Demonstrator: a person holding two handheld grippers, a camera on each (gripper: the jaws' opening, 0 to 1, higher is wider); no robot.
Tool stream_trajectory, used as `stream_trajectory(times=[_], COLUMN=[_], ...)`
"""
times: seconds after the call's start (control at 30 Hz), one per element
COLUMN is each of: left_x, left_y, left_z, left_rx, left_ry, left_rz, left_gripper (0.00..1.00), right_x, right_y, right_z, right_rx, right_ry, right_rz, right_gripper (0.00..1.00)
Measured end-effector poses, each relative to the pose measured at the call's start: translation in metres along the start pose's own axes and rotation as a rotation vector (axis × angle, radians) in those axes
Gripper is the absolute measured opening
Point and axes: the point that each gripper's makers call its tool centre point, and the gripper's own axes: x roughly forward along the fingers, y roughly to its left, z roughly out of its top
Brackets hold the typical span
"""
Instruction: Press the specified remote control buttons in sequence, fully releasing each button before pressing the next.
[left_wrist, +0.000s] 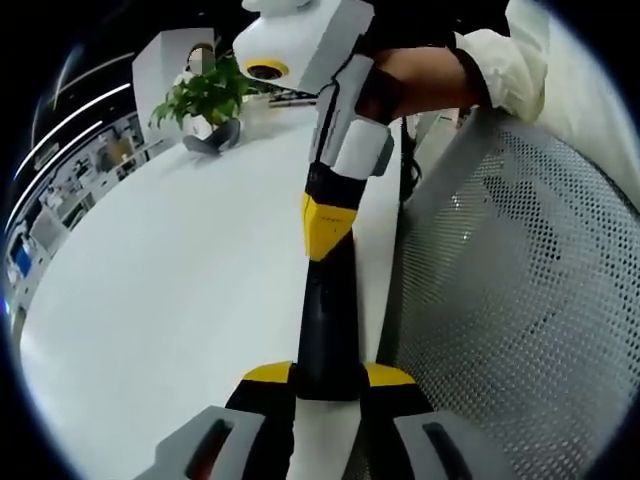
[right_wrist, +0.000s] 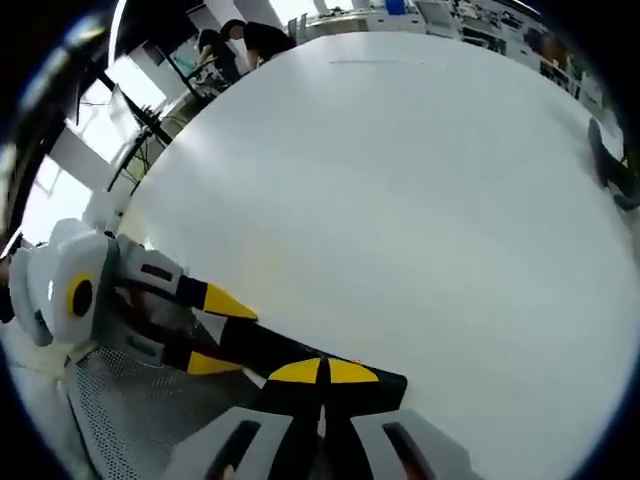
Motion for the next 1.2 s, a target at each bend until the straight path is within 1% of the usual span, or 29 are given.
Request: stream_trajectory(times=[0.03, 0.07, 0.13, 0.2, 0.27, 0.3, 0.33, 0.47, 0.57, 0.7, 0.9, 1.03, 1.1, 1.17, 1.2], left_x=[0.000, 0.000, 0.000, 0.000, 0.000, 0.000, 0.000, 0.000, 0.000, 0.000, 0.000, 0.000, 0.000, 0.000, 0.000], left_y=[0.000, 0.000, -0.001, -0.001, -0.001, -0.001, -0.001, -0.001, -0.001, 0.000, 0.001, 0.001, 0.002, 0.002, 0.002], left_z=[0.000, 0.000, 0.000, 0.000, 0.000, 0.000, 0.000, 0.000, 0.000, 0.000, 0.000, 0.001, 0.001, 0.001, 0.001], left_rx=[0.002, 0.004, 0.007, 0.008, 0.004, 0.003, 0.002, 0.004, 0.001, 0.001, 0.005, -0.005, -0.013, -0.021, -0.019], left_ry=[0.001, 0.002, 0.003, 0.002, 0.000, -0.001, -0.001, 0.000, 0.001, 0.005, 0.009, 0.010, 0.009, -0.005, -0.005], left_rz=[0.000, 0.000, -0.001, -0.001, -0.003, -0.003, -0.004, -0.004, -0.005, -0.006, -0.005, -0.005, -0.005, -0.003, -0.003], left_gripper=[0.24, 0.24, 0.24, 0.24, 0.24, 0.24, 0.24, 0.24, 0.24, 0.24, 0.24, 0.24, 0.24, 0.24, 0.24], right_x=[0.001, 0.001, 0.003, 0.003, 0.005, 0.007, 0.008, 0.013, 0.017, 0.018, 0.019, 0.019, 0.018, 0.017, 0.016], right_y=[0.003, 0.004, 0.003, 0.006, 0.006, 0.005, 0.004, 0.007, 0.009, 0.008, 0.008, 0.008, 0.008, 0.008, 0.008], right_z=[0.001, 0.001, 0.004, 0.005, 0.003, -0.002, -0.003, -0.003, -0.003, -0.004, -0.004, -0.004, -0.004, -0.004, -0.003], right_rx=[0.031, 0.044, 0.048, 0.036, 0.029, 0.028, 0.029, 0.027, 0.017, -0.011, -0.028, -0.048, -0.038, -0.035, -0.047], right_ry=[0.011, 0.022, 0.022, 0.009, 0.022, 0.048, 0.059, 0.068, 0.091, 0.118, 0.150, 0.129, 0.114, 0.080, 0.048], right_rz=[0.020, 0.031, 0.033, 0.040, 0.033, 0.028, 0.027, 0.039, 0.040, 0.027, 0.020, 0.008, 0.008, 0.022, 0.027], right_gripper=[0.00, 0.00, 0.00, 0.00, 0.00, 0.00, 0.00, 0.00, 0.00, 0.00, 0.00, 0.00, 0.00, 0.00, 0.00])
